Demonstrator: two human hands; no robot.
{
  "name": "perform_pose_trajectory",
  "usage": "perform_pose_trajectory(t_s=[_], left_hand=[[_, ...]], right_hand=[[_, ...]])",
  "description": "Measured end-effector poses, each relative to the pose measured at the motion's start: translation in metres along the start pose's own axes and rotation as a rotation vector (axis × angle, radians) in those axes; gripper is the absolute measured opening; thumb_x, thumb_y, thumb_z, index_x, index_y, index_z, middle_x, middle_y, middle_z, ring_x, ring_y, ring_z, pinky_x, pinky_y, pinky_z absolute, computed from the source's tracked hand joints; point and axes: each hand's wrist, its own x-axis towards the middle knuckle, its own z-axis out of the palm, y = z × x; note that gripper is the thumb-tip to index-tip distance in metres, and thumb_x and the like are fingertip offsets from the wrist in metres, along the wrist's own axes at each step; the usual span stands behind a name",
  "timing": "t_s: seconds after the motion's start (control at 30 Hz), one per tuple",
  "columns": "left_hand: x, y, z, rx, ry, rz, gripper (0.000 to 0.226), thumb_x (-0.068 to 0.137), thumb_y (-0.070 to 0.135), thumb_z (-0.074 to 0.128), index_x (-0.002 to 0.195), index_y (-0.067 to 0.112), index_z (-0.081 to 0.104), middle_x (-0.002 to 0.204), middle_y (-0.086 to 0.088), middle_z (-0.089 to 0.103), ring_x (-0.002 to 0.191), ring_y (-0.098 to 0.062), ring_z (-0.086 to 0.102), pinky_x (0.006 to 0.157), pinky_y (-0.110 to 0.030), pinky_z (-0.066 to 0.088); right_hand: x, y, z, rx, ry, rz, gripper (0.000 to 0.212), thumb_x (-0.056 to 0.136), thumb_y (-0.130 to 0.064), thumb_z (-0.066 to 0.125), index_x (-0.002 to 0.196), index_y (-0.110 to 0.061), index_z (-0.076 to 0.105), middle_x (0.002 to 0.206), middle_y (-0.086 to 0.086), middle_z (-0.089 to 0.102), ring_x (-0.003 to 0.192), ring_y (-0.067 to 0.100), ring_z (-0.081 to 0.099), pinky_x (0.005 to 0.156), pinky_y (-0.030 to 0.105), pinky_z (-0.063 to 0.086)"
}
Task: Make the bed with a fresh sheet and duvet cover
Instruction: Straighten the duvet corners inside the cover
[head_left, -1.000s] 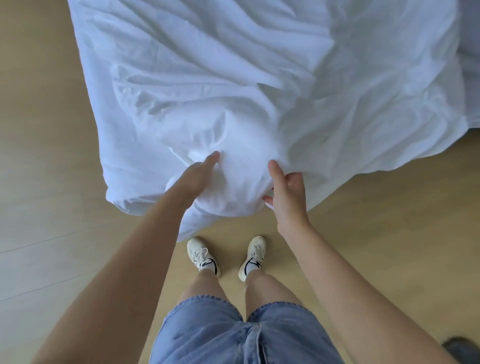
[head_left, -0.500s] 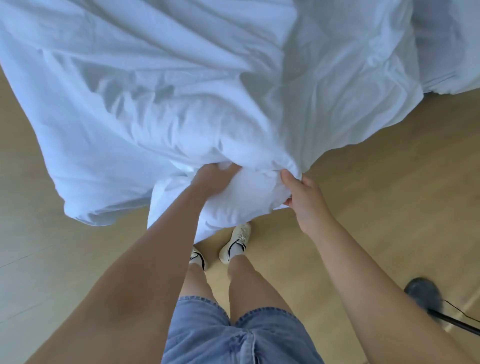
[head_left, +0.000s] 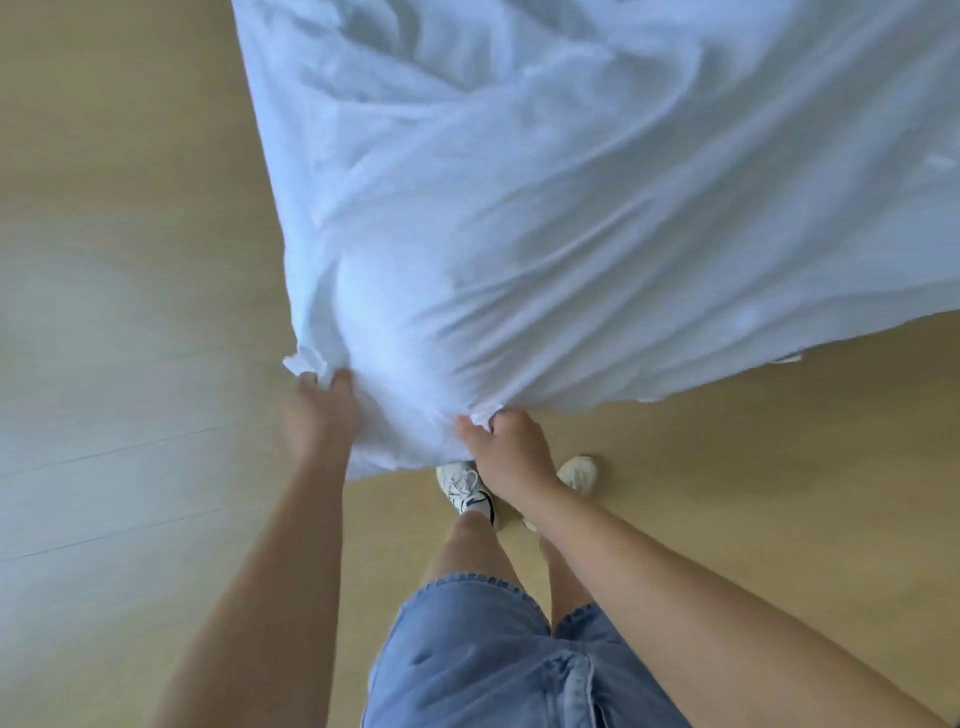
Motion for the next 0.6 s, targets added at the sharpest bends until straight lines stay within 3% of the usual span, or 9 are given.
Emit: perform_pose_trajectory(t_s=[0.07,0.17,0.2,0.23,0.3,0.37,0.43,0.5,0.6], left_hand=[[0.005,0.013,0.022,-0.083,-0.025,-0.061,0.036,0.098,0.018,0.041,0.127,-0.003,0.046,0.128,-0.023,0.052,0.113,-0.033,0.051,0.094,-0.036,0.039],[-0.006,0.043,0.044,-0.226,-0.084,0.12,0.027,0.098,0.031,0.028,0.104,0.024,0.053,0.103,0.003,0.052,0.099,-0.017,0.038,0.093,-0.03,0.035],[-0.012,0.054,0.05,-0.273,-0.119,0.124,0.028,0.098,0.037,0.03,0.102,0.024,0.054,0.1,0.008,0.049,0.1,-0.015,0.038,0.09,-0.027,0.033],[-0.012,0.06,0.057,-0.298,-0.165,0.092,0.035,0.098,0.047,0.035,0.113,0.023,0.056,0.106,0.01,0.05,0.104,-0.014,0.042,0.089,-0.024,0.031],[-0.013,0.064,0.072,-0.216,-0.269,0.087,0.051,0.087,0.059,0.051,0.118,0.019,0.057,0.108,0.01,0.058,0.106,-0.013,0.052,0.085,-0.022,0.034],[-0.017,0.063,0.088,-0.125,-0.311,0.088,0.041,0.08,0.046,0.068,0.105,0.015,0.061,0.093,0.006,0.064,0.091,-0.014,0.06,0.074,-0.023,0.043],[-0.026,0.061,0.097,-0.191,-0.308,0.061,0.03,0.077,0.024,0.074,0.102,0.01,0.065,0.085,0.004,0.068,0.078,-0.012,0.066,0.06,-0.018,0.049],[-0.035,0.058,0.093,-0.298,-0.215,0.102,0.018,0.076,0.009,0.071,0.093,0.014,0.067,0.076,0.008,0.069,0.065,-0.006,0.066,0.055,-0.016,0.05],[-0.042,0.064,0.071,-0.356,0.025,0.267,0.018,0.073,0.002,0.067,0.084,0.017,0.066,0.072,0.012,0.068,0.063,-0.003,0.063,0.061,-0.018,0.051]], right_hand=[[0.014,0.002,0.007,0.023,-0.014,-0.003,0.055,0.092,-0.033,0.056,0.048,-0.014,0.029,0.049,0.001,0.029,0.06,0.024,0.036,0.053,0.034,0.024],[0.037,0.01,0.011,-0.044,-0.094,-0.053,0.047,0.091,-0.026,0.053,0.052,-0.014,0.03,0.052,0.0,0.03,0.066,0.023,0.035,0.055,0.032,0.024],[0.044,0.013,0.012,-0.067,-0.125,-0.074,0.043,0.091,-0.024,0.051,0.053,-0.015,0.034,0.054,0.0,0.034,0.07,0.024,0.036,0.057,0.03,0.025],[0.051,0.017,0.013,-0.085,-0.169,-0.08,0.039,0.092,-0.024,0.05,0.056,-0.014,0.039,0.058,0.0,0.04,0.072,0.025,0.038,0.058,0.028,0.027],[0.056,0.03,0.007,-0.014,-0.259,-0.09,0.037,0.091,-0.027,0.049,0.057,-0.016,0.042,0.054,-0.005,0.044,0.063,0.02,0.044,0.053,0.023,0.029],[0.053,0.05,-0.002,0.252,-0.366,-0.071,0.03,0.087,-0.028,0.056,0.059,-0.025,0.044,0.047,-0.014,0.049,0.052,0.0,0.048,0.052,0.012,0.033],[0.05,0.082,-0.017,0.723,-0.346,0.104,0.008,0.081,-0.032,0.062,0.08,-0.026,0.057,0.071,-0.02,0.061,0.072,-0.005,0.055,0.077,0.018,0.043],[0.059,0.124,-0.029,1.171,-0.145,0.404,0.02,0.084,-0.04,0.058,0.093,-0.022,0.056,0.095,-0.005,0.057,0.095,0.011,0.053,0.09,0.039,0.04],[0.081,0.167,-0.042,1.249,0.042,0.64,0.049,0.087,-0.058,0.051,0.12,-0.023,0.046,0.12,-0.001,0.046,0.116,0.016,0.041,0.093,0.042,0.034]])
